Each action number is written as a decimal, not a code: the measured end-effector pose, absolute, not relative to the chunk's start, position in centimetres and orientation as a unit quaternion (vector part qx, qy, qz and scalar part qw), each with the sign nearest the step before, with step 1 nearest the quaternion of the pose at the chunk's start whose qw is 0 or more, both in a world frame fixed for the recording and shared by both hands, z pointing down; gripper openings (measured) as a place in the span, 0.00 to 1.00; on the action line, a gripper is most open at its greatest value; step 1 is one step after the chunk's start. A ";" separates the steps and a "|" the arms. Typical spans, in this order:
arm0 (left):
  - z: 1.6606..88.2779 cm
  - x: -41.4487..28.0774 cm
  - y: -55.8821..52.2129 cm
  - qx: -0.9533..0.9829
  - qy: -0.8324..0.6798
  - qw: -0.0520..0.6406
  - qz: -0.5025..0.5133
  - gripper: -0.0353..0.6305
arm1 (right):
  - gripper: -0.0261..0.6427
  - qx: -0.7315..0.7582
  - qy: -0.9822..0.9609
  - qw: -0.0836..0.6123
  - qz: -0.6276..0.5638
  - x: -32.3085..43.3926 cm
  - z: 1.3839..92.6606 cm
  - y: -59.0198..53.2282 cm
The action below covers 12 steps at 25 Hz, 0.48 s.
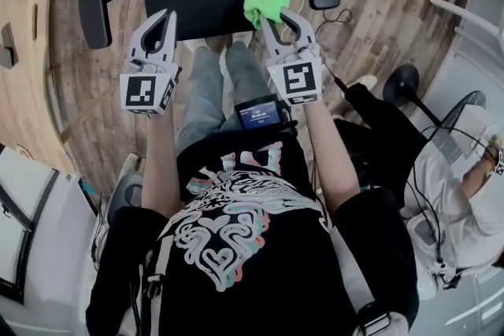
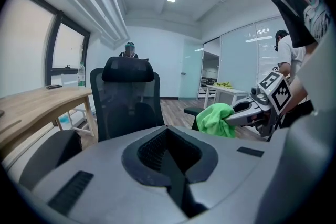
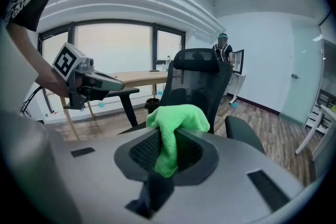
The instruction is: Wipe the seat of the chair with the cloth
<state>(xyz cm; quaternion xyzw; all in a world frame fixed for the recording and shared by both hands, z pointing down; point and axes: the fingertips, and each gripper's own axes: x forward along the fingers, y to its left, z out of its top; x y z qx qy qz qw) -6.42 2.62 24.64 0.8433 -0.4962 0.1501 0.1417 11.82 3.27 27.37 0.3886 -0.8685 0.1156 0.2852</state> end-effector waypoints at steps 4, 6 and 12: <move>27.2 -6.5 1.9 0.843 -0.488 0.156 0.164 0.05 | 0.12 0.392 -0.862 0.298 0.121 11.9 30.1 2.7; 28.8 -6.5 1.6 0.839 -0.487 0.173 0.171 0.05 | 0.12 0.393 -0.859 0.304 0.125 12.0 31.4 2.4; 33.2 -6.5 1.3 0.835 -0.482 0.198 0.177 0.05 | 0.12 0.391 -0.854 0.316 0.133 11.8 35.7 2.6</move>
